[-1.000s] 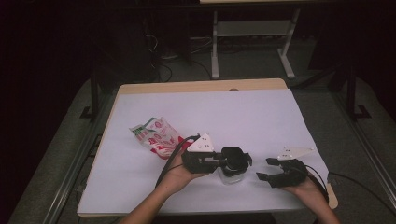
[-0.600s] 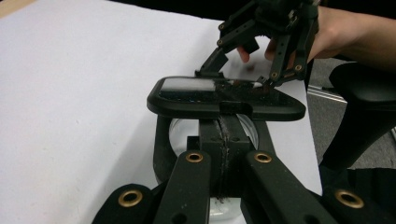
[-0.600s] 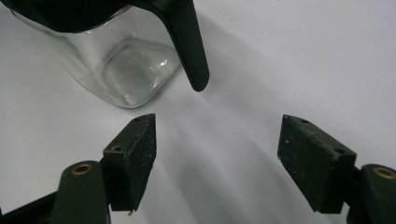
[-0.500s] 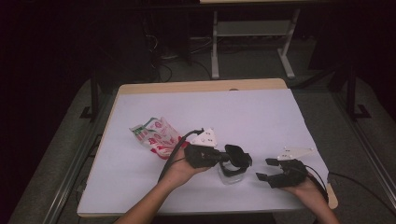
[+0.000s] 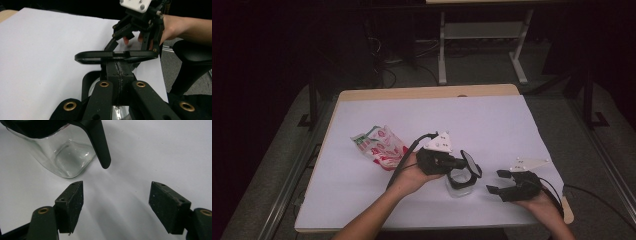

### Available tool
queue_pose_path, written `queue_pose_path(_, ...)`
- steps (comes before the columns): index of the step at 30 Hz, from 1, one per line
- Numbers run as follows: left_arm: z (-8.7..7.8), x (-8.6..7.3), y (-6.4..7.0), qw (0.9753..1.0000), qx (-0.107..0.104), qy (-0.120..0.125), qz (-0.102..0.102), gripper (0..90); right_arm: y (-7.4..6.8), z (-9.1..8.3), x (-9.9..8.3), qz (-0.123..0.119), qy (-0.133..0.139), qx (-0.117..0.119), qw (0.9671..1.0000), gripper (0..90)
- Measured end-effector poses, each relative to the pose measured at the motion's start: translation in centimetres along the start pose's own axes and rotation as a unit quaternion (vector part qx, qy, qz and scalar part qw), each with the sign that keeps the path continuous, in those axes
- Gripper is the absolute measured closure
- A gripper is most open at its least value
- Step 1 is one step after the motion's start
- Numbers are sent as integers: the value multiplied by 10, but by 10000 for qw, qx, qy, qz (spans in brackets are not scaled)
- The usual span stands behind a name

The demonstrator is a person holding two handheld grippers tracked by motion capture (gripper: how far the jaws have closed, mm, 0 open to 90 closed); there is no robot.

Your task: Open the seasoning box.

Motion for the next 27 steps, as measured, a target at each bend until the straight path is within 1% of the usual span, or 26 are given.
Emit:
queue_pose_path(1,1,2,0,10000,11,2,32,899,0,0,0,7,-11,14,10000,274)
queue_pose_path(2,3,4,0,10000,7,16,17,899,-1,0,0,15,-13,15,10000,274)
queue_pose_path(3,4,6,0,10000,22,-13,39,899,-1,0,0,13,-16,13,10000,273)
queue_pose_path(8,9,14,-2,10000,-45,-77,4,899,-1,1,1,-27,12,20,10000,273)
queue_pose_path(12,11,17,-3,9999,-65,-124,-30,899,-1,2,0,-18,-33,21,10000,273)
queue_pose_path(15,15,19,-4,9998,-94,-158,-31,899,-1,0,0,-31,-26,23,10000,273)
queue_pose_path(16,16,20,-5,9998,-104,-193,11,899,-1,0,0,-31,-26,23,10000,273)
queue_pose_path(17,17,20,-5,9997,-122,-203,-16,899,-1,0,0,-29,-24,20,10000,274)
queue_pose_path(19,18,22,-5,9997,-123,-205,-19,899,0,0,1,-11,-10,11,10000,273)
queue_pose_path(23,21,25,-6,9996,-98,-258,-10,898,0,1,1,-67,-6,26,10000,274)
queue_pose_path(27,23,28,-6,9996,-87,-284,30,898,-1,2,1,-65,-38,7,10000,274)
Point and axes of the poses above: each handheld gripper's, and its own axes: z roughly forward along the jaws, x roughly out of its top, y roughly to its right, the point moved 5 cm from there along z, roughly forward along the jaws, and after that the axes turned 14 degrees about -y, right-handed, at the moved point
